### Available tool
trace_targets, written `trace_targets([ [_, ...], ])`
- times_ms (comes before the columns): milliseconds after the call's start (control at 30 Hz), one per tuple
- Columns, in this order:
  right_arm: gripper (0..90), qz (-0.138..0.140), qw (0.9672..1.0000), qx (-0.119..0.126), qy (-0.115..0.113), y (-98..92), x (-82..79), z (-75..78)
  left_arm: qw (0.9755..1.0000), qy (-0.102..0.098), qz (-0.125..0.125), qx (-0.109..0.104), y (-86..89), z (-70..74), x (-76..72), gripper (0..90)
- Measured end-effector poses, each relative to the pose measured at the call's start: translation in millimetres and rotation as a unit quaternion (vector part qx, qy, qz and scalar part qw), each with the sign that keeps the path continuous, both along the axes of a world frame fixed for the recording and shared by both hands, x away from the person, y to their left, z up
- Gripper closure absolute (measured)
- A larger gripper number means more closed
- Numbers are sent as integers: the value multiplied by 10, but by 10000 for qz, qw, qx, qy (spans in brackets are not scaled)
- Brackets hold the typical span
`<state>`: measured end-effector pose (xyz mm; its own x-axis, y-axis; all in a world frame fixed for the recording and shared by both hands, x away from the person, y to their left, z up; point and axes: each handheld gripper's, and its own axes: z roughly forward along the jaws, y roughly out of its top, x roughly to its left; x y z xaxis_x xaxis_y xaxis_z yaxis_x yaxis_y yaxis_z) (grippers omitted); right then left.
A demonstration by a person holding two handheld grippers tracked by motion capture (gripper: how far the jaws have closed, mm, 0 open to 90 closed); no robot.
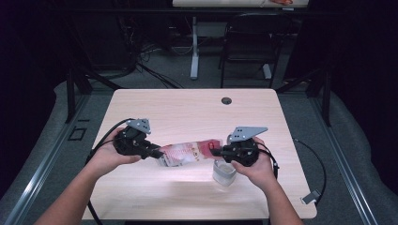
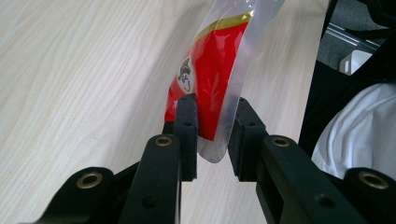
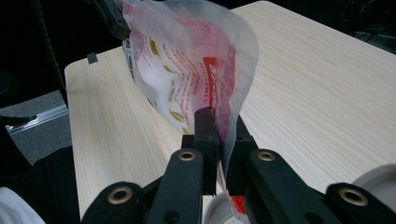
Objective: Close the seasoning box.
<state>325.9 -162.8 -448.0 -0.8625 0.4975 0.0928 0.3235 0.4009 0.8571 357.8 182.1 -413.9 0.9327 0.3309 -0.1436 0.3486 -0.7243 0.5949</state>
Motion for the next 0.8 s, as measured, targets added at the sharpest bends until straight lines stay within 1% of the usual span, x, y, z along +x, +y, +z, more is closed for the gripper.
trace_targets([
  [67,855,-25,10000,30,2,-15,-1,3,10000,18,2,-11,-10,15,-4,761],
  [133,852,-30,10000,32,-3,-32,-2,10,10000,11,-34,44,-16,35,-2,764],
  [233,832,-74,9999,68,-20,-60,-3,21,10000,37,-71,10,-28,65,-10,769],
  [433,826,-121,9999,99,-27,-100,-5,36,9999,66,-114,-12,-47,102,-19,773],
  [500,814,-161,9997,189,-20,-129,-8,49,9999,60,-137,-10,-52,117,-22,775],
  [600,813,-198,9995,257,-70,-163,-19,85,9999,70,-140,11,-58,136,-24,777],
  [700,822,-215,9993,299,-106,-189,-29,111,9998,103,-145,5,-60,140,-23,779],
  [733,854,-225,9992,318,-129,-209,-38,127,9998,91,-168,-1,-69,147,-24,780],
  [800,882,-215,9992,311,-136,-215,-44,131,9998,101,-184,-4,-81,157,-28,782],
])
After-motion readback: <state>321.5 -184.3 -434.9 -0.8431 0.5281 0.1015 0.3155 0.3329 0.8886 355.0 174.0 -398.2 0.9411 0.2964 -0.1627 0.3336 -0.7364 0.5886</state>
